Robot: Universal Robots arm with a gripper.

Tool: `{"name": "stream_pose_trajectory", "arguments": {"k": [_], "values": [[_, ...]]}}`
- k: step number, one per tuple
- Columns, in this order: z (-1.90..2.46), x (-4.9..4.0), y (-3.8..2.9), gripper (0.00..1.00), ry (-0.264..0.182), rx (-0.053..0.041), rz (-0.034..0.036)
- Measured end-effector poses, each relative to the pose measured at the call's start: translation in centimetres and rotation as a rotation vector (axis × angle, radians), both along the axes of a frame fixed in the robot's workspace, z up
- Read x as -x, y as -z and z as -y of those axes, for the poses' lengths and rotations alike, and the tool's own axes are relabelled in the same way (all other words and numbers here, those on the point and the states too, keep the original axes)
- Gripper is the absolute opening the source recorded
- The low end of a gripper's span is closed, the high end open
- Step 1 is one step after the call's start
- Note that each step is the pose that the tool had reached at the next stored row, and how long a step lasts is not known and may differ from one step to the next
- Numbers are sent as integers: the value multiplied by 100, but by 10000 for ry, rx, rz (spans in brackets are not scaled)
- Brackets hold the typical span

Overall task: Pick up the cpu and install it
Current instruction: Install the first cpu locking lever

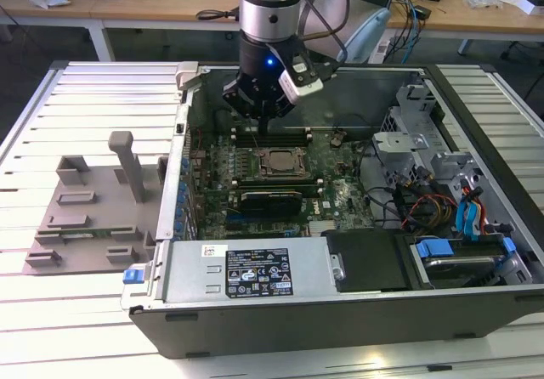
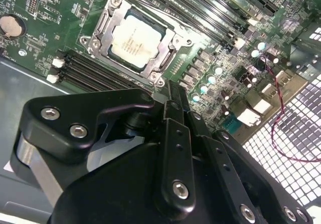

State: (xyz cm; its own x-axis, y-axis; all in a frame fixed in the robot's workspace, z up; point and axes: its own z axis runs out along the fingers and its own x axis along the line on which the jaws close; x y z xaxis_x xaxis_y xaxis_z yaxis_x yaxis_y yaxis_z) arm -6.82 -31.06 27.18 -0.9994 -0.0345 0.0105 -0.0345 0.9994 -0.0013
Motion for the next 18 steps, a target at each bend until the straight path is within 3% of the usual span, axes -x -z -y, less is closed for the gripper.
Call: {"name": "stream_pose_trajectory", "arguments": {"k": [18], "values": [[-11, 127, 0, 11, 1, 0, 1]]}}
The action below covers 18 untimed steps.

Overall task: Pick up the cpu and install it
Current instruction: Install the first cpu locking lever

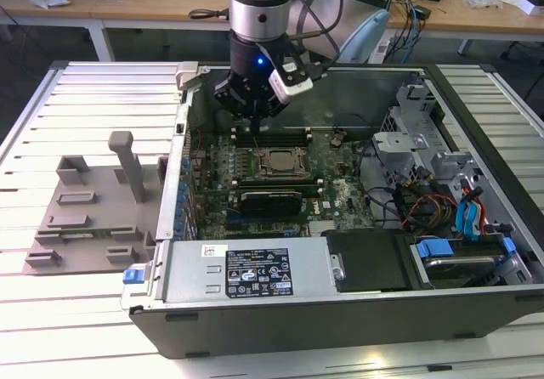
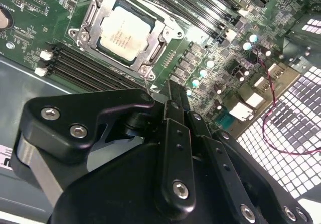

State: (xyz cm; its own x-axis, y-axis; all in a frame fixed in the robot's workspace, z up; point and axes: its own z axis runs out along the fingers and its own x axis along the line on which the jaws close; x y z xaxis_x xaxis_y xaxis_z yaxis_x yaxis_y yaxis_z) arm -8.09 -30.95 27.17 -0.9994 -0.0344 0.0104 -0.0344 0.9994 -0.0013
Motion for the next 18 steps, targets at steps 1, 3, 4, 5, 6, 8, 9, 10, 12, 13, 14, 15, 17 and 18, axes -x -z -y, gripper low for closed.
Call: {"name": "stream_pose_trajectory", "arguments": {"k": [1, 3, 4, 5, 6, 8, 9, 10, 12, 13, 14, 15, 17, 18], "values": [[-1, 8, 0, 11, 0, -1, 0], [-3, 24, 1, 11, 0, -1, 1], [-4, 37, 1, 11, 1, -1, 1], [-5, 47, 1, 11, 0, -1, 1], [-7, 56, 2, 11, 0, -1, 1], [-11, 81, 3, 11, 0, -1, 2], [-13, 102, 4, 11, -1, -1, 0], [-15, 118, 5, 11, 0, -1, 1], [-20, 137, 6, 11, 0, 0, 0], [-96, 183, 14, 11, -1, -81, 0], [-170, 227, 29, 11, 1, -122, 0], [-188, 226, 37, 11, -2, -126, 1], [-229, 217, 47, 11, -2, -125, 0], [-233, 175, 49, 11, -1, -125, 0]]}}
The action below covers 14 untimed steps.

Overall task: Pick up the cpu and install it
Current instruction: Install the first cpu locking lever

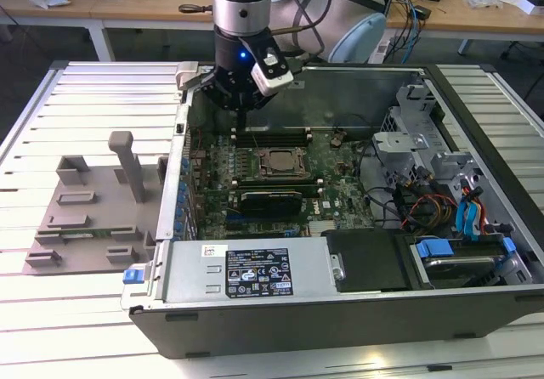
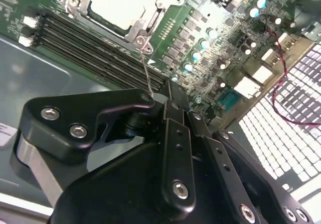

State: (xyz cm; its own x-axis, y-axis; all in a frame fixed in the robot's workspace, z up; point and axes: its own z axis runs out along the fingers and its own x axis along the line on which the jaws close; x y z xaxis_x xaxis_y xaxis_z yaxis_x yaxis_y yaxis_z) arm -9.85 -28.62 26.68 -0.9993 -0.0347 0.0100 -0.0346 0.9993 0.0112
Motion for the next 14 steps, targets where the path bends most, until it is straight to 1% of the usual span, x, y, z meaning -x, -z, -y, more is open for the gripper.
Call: {"name": "stream_pose_trajectory", "arguments": {"k": [1, 5, 7, 12, 14], "values": [[0, -69, 0, 11, -1, 0, 0], [-1, -124, 0, 11, -1, 1, 0], [-2, -172, 0, 11, -2, 1, 0], [-2, -241, 0, 11, -1, 0, -1], [-2, -282, 0, 11, -2, 1, 0]]}}
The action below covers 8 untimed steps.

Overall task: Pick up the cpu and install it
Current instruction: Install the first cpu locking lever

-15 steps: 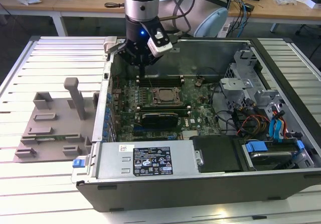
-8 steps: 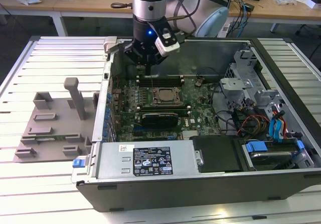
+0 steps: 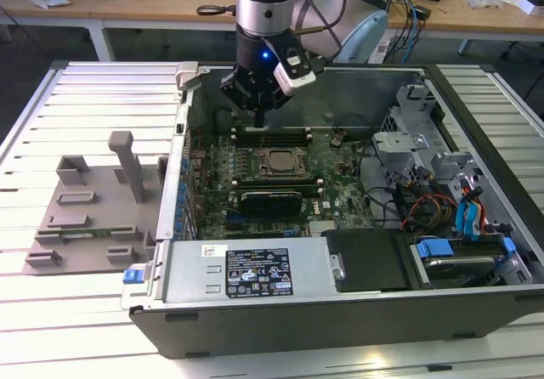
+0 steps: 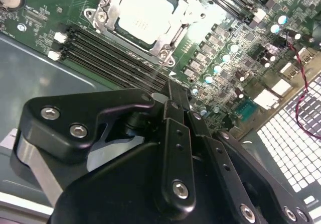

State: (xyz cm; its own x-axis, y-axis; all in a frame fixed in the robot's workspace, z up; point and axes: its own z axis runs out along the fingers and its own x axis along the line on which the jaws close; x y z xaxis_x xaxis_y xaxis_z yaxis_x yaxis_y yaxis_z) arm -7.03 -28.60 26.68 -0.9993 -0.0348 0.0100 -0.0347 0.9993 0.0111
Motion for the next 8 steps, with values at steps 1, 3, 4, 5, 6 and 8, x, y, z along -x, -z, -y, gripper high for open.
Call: {"name": "stream_pose_trajectory", "arguments": {"k": [1, 3, 4, 5, 6, 8], "values": [[0, -7, 0, 11, 0, 0, 0], [0, -21, 0, 11, 0, -1, 0], [0, -26, 0, 11, 0, -1, 0], [0, -32, 1, 11, 0, -1, 0], [0, -36, 2, 11, 0, -3, 2], [0, -39, 11, 11, 1, -1, 0]]}}
